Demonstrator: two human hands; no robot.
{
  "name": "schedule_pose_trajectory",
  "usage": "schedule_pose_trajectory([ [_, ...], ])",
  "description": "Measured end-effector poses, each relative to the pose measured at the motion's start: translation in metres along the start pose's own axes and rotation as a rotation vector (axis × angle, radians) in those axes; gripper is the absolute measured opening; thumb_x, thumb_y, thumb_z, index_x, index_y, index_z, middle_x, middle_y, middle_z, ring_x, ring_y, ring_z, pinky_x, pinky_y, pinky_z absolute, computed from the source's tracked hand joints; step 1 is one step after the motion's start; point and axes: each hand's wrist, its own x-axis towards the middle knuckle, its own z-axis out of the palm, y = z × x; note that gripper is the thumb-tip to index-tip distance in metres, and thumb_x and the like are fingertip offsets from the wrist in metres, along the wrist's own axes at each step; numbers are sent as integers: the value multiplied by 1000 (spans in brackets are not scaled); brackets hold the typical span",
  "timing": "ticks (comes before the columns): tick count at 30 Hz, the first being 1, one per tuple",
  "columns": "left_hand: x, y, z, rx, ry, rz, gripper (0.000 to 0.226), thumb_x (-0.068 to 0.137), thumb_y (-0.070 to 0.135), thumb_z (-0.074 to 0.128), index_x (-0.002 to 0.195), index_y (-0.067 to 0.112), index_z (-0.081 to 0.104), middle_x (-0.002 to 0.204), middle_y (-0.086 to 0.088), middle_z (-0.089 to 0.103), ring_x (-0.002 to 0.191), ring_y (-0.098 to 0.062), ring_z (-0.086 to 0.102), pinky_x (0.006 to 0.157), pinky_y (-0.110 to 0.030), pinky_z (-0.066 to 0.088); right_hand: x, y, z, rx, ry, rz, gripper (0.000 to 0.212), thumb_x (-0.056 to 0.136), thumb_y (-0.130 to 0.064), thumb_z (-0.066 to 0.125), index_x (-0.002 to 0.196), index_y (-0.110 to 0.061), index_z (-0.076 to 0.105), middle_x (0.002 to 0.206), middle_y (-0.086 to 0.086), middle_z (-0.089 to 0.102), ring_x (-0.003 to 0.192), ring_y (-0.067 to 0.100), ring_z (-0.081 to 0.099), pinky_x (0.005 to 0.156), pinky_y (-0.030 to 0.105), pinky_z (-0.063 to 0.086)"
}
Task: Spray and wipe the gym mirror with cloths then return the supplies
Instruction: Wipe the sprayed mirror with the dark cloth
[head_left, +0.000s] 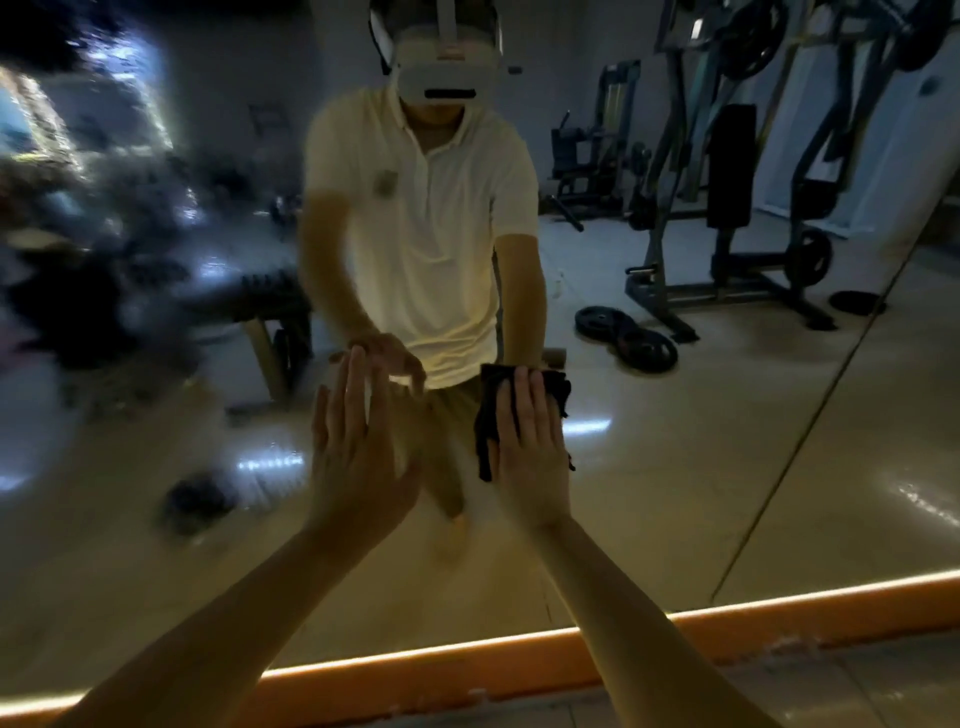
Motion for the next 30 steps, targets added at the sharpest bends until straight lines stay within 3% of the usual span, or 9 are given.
schedule_pose_trajectory([
  [5, 12, -31, -30, 44, -41, -89, 108, 84, 26, 78, 164, -1, 11, 173, -20, 4, 161, -36, 3, 130, -48, 0, 52, -46, -6, 35, -20, -225, 68, 106, -21, 53, 163, -6, 20, 171, 16, 15, 159, 31, 11, 128, 49, 18],
  [10, 45, -54, -51, 61, 27, -83, 104, 85, 24, 75, 165, 1, 12, 173, -18, 5, 161, -35, 4, 129, -58, 9, 115, -49, -43, 33, 11, -305, 69, 103, -27, 50, 163, -6, 23, 171, 14, 15, 159, 28, 11, 128, 47, 15],
  [13, 73, -63, -61, 67, 104, -54, 96, 90, 33, 65, 165, 4, 12, 173, -19, 8, 160, -37, 7, 127, -60, 13, 154, -35, -70, -11, 73, -335, 73, 99, -30, 54, 161, -4, 27, 170, 17, 18, 159, 31, 12, 128, 49, 15],
  [16, 103, -71, -74, 117, 164, -8, 90, 93, 43, 53, 165, 4, 17, 172, -20, 11, 159, -39, 11, 129, -57, 9, 197, -20, -99, -62, 167, -225, 78, 95, -30, 54, 161, -2, 25, 170, 19, 15, 159, 34, 11, 128, 49, 12],
  [20, 143, -88, -95, 189, 281, 17, 87, 100, 45, 58, 163, 0, 20, 171, -23, 12, 159, -41, 13, 128, -58, 12, 257, -31, -136, -66, 322, 14, 76, 93, -28, 40, 161, 0, 22, 170, 20, 17, 158, 35, 12, 129, 49, 9],
  [23, 159, -101, -105, 254, 231, 18, 89, 103, 54, 52, 162, -4, 20, 171, -25, 12, 159, -41, 9, 127, -59, 14, 281, -63, -137, -57, 353, 48, 77, 93, -28, 37, 162, 2, 18, 170, 21, 15, 158, 36, 11, 129, 52, 9],
  [27, 161, -108, -109, 278, 154, 41, 97, 97, 61, 52, 162, -4, 20, 171, -25, 13, 159, -41, 10, 124, -61, 21, 282, -111, -112, -155, 289, -195, 77, 99, -32, 39, 163, -3, 8, 171, 21, 10, 159, 35, 6, 128, 53, 8],
  [30, 160, -113, -119, 291, 189, 79, 87, 97, 54, 53, 160, 0, 29, 168, -23, 24, 156, -41, 23, 124, -60, 22, 281, -112, -109, -186, 265, -439, 86, 94, -25, 55, 163, -6, 7, 169, 20, 19, 158, 34, 12, 129, 51, 9],
])
